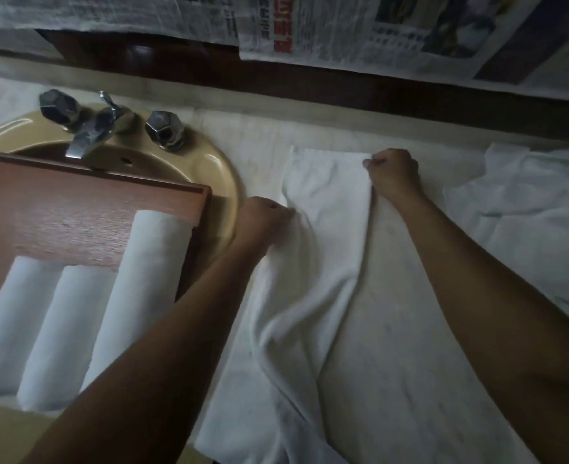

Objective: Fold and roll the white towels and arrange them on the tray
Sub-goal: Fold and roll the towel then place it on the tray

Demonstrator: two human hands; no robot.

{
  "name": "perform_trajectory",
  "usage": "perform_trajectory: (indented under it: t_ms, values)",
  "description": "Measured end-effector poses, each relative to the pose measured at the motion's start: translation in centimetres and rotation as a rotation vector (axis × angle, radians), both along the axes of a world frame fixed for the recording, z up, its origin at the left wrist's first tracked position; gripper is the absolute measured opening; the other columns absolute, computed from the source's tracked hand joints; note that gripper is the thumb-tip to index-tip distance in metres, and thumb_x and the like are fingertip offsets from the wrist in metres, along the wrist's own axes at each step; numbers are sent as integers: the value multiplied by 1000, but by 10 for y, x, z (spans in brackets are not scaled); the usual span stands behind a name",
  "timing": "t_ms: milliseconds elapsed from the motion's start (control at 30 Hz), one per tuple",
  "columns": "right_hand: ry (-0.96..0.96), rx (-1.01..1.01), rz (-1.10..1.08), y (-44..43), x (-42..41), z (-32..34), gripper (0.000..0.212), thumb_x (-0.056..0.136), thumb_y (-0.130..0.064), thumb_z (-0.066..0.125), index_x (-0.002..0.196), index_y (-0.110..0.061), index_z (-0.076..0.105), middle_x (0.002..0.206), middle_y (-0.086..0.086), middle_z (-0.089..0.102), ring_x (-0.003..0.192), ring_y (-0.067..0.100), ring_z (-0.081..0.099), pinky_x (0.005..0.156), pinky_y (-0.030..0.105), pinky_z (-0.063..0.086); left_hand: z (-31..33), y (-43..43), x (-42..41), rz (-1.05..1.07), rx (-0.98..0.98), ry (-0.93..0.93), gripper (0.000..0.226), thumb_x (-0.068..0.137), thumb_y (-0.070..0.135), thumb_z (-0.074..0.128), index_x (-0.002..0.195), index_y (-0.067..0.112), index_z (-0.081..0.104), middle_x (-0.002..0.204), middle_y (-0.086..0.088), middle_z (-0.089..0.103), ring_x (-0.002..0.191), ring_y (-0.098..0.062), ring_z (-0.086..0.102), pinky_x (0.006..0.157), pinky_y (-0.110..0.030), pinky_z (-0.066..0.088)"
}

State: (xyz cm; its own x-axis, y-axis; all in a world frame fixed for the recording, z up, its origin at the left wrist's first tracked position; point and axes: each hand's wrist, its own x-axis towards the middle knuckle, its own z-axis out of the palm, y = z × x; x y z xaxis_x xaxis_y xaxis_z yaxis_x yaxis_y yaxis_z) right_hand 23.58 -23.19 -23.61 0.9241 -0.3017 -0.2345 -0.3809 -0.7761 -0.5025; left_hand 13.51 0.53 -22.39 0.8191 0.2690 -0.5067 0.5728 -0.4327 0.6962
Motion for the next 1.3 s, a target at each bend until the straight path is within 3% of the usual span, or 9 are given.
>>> perform_trajectory:
  t_ms: [167,300,433,600,733,800,933,1100,1300]
  values:
    - [-113,-166,48,11,-13,-5,31,101,-25,58,132,-20,59,135,9,60,128,32,51,104,45,36,-3,-3,-1,-54,70,31,31,85,31,78,74,2,73,66,-11,69,59,-25,65,57,-30,52]
    - [-483,-204,513,51,-49,-14,45,96,-27,61,140,-19,58,144,12,53,132,36,47,106,50,40,-5,1,-2,-61,72,24,20,89,24,69,85,4,73,70,-3,65,69,-24,65,58,-29,49]
    - [-381,-423,885,78,-62,-37,51,101,-40,45,152,-30,46,165,3,34,155,29,22,121,62,16,-7,7,-7,-47,107,-11,19,90,27,66,88,9,71,76,0,65,81,-25,65,66,-31,50]
    - [-250,-452,818,68,-50,-45,58,105,-46,29,159,-27,34,168,0,29,157,25,20,124,63,6,-7,10,-19,-15,52,-16,16,89,32,73,80,21,64,84,5,65,88,-22,68,79,-38,59]
    - [-248,-591,713,60,-42,-33,57,105,-39,39,159,-20,33,168,8,27,158,32,14,122,67,5,-12,11,-44,-34,67,26,19,86,32,78,89,16,68,88,2,66,76,-13,64,59,-27,48]
    - [-311,-602,663,69,-46,-21,57,104,-36,42,159,-21,34,168,9,26,158,33,11,122,68,2,-14,11,-48,2,61,19,21,82,30,81,87,14,69,82,3,65,74,-14,64,59,-27,50]
    - [-377,-487,890,93,-77,-29,53,104,-41,38,156,-30,40,166,2,33,156,26,19,122,67,5,-6,9,-47,-39,88,-5,19,84,29,80,86,12,70,75,9,60,67,-3,55,53,-19,38]
    - [-280,-362,833,73,-67,-50,52,108,-44,27,159,-35,32,170,-6,23,158,18,15,123,62,11,-4,16,-62,-45,-10,84,24,86,33,80,89,11,70,84,-1,67,73,-14,64,60,-25,48]
    - [-291,-372,851,64,-38,-49,51,109,-41,25,159,-33,33,170,-4,23,157,20,17,123,60,11,-23,16,-128,154,-52,119,37,74,46,86,72,19,60,70,1,69,69,-20,67,63,-37,53]
